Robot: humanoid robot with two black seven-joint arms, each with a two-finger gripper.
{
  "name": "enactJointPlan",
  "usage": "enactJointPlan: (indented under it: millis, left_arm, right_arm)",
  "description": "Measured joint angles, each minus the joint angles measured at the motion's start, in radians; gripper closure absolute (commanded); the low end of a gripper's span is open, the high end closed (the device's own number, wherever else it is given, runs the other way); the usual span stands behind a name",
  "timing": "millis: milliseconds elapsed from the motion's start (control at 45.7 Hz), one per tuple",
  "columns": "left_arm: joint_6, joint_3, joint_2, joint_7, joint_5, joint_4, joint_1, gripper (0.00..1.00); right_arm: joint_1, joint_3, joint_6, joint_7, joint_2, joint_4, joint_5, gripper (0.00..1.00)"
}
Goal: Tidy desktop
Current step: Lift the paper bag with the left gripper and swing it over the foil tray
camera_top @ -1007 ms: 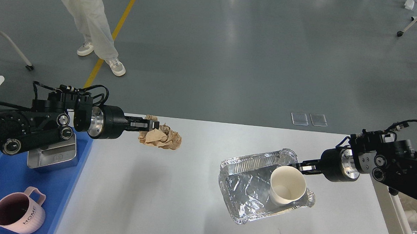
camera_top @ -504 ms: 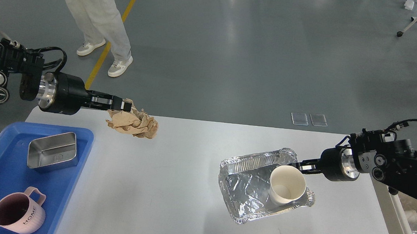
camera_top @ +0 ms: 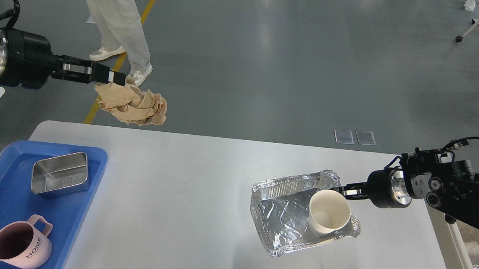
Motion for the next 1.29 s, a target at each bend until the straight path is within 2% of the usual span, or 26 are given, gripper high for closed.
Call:
enactJointPlan:
  millis: [328,679,1292]
  left_arm:
    - [0.001,0.000,-0.037,-0.001,-0.019,-0.010,-0.025,1.00]
    - [0.072,0.047,-0.261,0.005,-0.026,0.019,-0.026,1.00]
    - [0.076,0.064,-0.600,-0.001,-0.041,0.118,-0.074,1.00]
  right_arm:
    - [0.012,0.000,0.001,0.000,0.010,-0.004,0.016,1.00]
    - [0.019,-0.003,0.003,0.000,0.022,-0.009,0.028,1.00]
    - [0.018,-0.007,0.006,0.000,0.038,-0.033,0.028,1.00]
